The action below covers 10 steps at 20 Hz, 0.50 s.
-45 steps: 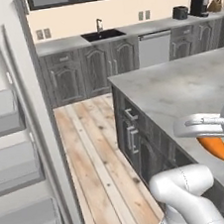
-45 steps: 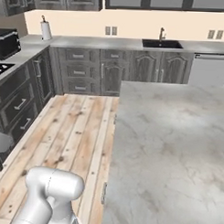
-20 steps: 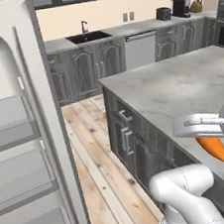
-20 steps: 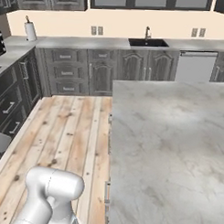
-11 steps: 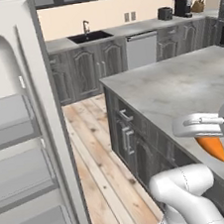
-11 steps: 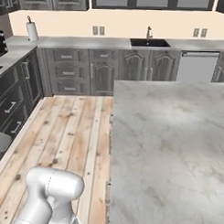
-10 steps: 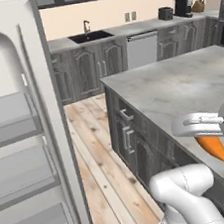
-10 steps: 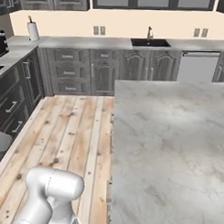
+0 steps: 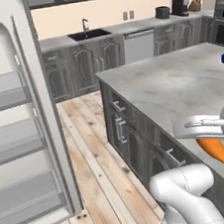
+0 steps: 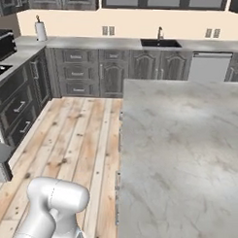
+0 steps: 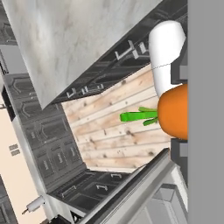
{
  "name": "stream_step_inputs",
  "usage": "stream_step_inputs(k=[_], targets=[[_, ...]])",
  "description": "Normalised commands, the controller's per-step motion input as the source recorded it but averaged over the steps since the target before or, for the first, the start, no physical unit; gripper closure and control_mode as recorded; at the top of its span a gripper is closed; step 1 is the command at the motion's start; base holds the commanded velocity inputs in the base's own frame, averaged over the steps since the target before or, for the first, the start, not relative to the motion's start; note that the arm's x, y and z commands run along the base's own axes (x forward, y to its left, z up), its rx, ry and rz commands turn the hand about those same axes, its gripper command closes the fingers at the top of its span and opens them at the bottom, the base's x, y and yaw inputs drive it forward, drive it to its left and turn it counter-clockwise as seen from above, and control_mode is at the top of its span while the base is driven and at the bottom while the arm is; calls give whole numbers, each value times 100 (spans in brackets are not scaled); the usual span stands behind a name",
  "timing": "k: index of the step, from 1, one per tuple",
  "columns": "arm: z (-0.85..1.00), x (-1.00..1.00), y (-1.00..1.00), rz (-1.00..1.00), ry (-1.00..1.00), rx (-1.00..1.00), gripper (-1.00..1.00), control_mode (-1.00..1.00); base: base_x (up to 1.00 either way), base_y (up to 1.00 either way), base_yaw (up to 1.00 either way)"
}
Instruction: Gather the carrot and potato from the fridge and place them on a tray on the dining counter. Then gather the fish and chicken drumstick from the fridge and place them on the other tray.
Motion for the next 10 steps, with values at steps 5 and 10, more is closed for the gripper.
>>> stream_step_inputs(k=[5, 10], targets=[[0, 0, 0, 0, 0, 0, 100, 100, 56, -19, 5], [0, 0, 0, 0, 0, 0, 100, 100, 64, -14, 0]])
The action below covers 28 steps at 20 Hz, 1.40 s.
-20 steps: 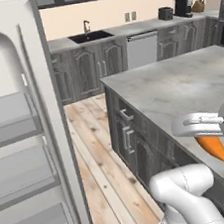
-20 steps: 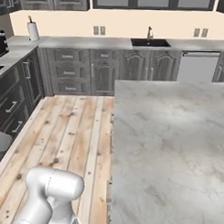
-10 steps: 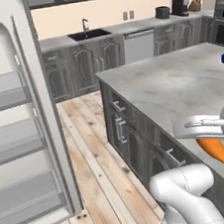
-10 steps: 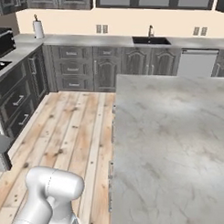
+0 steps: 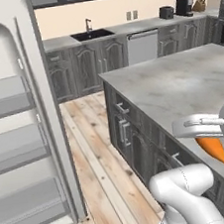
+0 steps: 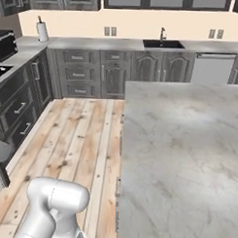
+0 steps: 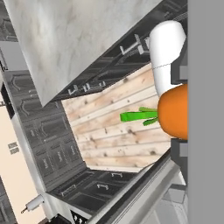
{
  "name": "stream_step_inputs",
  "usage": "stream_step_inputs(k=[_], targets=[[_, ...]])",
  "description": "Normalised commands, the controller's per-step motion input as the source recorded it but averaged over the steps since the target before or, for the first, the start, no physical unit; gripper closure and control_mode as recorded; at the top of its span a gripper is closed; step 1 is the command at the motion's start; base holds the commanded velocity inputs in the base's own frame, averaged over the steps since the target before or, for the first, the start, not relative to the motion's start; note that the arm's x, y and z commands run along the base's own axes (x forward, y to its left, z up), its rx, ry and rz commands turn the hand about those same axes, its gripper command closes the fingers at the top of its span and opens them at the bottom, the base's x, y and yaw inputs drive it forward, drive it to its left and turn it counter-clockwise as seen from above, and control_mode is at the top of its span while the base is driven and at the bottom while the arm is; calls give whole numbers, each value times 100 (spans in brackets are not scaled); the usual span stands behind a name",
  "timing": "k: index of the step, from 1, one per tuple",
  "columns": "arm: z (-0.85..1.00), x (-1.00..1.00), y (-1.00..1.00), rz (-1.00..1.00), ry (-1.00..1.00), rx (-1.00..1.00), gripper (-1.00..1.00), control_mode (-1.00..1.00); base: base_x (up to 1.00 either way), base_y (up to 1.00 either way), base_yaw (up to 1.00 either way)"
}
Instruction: Gather the carrot and potato from the fridge and place them on a tray on the dining counter. Then gather the fish and chicken drumstick from the fridge and place them on the other tray.
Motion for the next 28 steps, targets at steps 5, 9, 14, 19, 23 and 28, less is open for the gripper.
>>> stream_step_inputs(k=[5, 9, 14, 19, 23, 28], targets=[[0, 0, 0, 0, 0, 0, 100, 100, 87, -20, 0], [0, 0, 0, 0, 0, 0, 100, 100, 79, -42, 5], [0, 0, 0, 0, 0, 0, 100, 100, 75, -76, 16], [0, 0, 0, 0, 0, 0, 100, 100, 45, -72, -6], [0, 0, 0, 0, 0, 0, 100, 100, 49, -84, -21], [0, 0, 0, 0, 0, 0, 100, 100, 25, -85, -44]])
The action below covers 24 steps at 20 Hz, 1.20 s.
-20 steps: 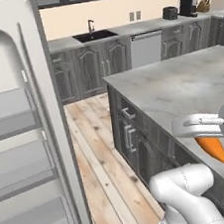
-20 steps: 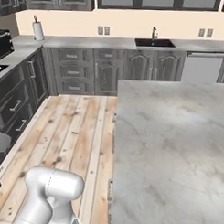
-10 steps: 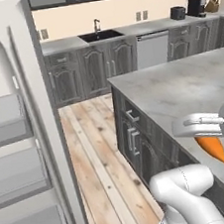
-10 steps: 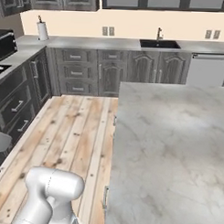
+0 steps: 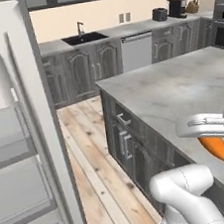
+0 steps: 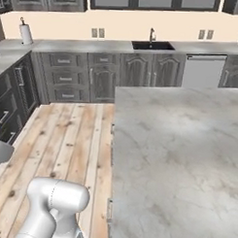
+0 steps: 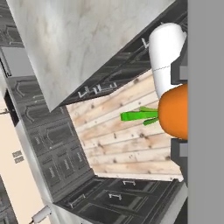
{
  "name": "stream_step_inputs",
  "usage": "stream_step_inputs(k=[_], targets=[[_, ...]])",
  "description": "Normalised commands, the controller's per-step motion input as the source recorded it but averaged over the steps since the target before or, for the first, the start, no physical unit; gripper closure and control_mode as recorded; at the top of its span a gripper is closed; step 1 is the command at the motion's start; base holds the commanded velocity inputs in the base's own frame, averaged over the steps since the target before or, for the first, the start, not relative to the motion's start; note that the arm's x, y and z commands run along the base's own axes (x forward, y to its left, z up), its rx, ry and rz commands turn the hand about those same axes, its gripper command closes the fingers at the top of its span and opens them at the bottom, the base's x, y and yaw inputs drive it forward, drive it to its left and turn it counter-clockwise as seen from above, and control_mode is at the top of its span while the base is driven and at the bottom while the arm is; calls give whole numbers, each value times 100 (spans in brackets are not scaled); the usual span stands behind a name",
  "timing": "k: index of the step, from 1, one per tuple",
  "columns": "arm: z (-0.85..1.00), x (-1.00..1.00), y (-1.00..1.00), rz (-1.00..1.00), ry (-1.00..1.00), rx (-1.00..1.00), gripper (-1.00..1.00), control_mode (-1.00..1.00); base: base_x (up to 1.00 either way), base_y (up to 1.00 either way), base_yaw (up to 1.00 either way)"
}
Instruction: Gather the carrot and potato from the fridge and place them on a tray on the dining counter. Then gather the fish and chicken drumstick from the fridge and place them on the other tray.
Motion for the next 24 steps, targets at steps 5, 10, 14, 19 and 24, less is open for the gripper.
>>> stream_step_inputs(k=[5, 10, 14, 19, 24], targets=[[0, 0, 0, 0, 0, 0, 100, 100, 20, -79, -46], [0, 0, 0, 0, 0, 0, 100, 100, 13, -24, -24], [0, 0, 0, 0, 0, 0, 100, 100, 82, 2, -8], [0, 0, 0, 0, 0, 0, 100, 100, 100, -37, 0], [0, 0, 0, 0, 0, 0, 100, 100, 100, -7, 0]])
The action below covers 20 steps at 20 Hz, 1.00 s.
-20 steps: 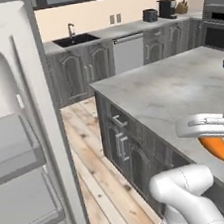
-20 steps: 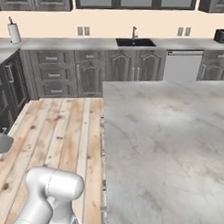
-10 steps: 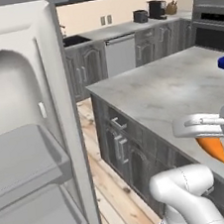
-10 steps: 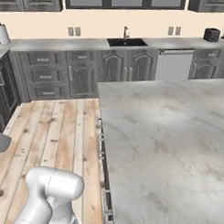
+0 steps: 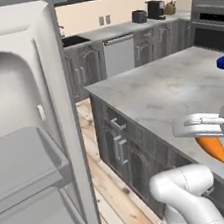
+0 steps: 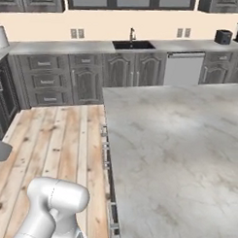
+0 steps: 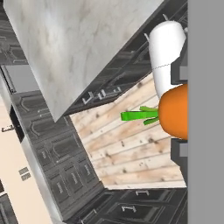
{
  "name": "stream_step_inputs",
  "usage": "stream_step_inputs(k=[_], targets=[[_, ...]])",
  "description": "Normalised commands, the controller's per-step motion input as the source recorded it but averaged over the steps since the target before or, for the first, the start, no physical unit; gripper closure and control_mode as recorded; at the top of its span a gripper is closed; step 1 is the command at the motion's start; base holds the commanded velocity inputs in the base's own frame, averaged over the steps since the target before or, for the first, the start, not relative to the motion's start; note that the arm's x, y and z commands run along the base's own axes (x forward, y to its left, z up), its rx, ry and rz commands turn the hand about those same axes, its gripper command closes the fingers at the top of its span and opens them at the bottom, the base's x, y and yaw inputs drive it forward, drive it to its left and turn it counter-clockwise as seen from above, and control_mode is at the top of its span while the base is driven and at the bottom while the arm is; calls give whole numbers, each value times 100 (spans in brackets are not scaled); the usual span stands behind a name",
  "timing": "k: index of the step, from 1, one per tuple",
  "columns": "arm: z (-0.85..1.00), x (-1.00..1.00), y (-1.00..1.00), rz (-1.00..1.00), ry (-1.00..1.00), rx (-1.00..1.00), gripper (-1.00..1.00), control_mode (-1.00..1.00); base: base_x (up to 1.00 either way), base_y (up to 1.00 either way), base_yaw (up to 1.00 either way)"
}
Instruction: Gather the carrot and potato from the fridge and place them on a tray on the dining counter. Then gather the fish and chicken drumstick from the fridge and place them on the other tray.
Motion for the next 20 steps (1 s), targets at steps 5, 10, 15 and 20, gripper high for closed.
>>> stream_step_inputs(k=[5, 10, 15, 20], targets=[[0, 0, 0, 0, 0, 0, 100, 100, 100, -10, 0], [0, 0, 0, 0, 0, 0, 100, 100, -21, -3, 0], [0, 0, 0, 0, 0, 0, 100, 100, -100, -29, 0], [0, 0, 0, 0, 0, 0, 100, 100, -100, -75, 4]])
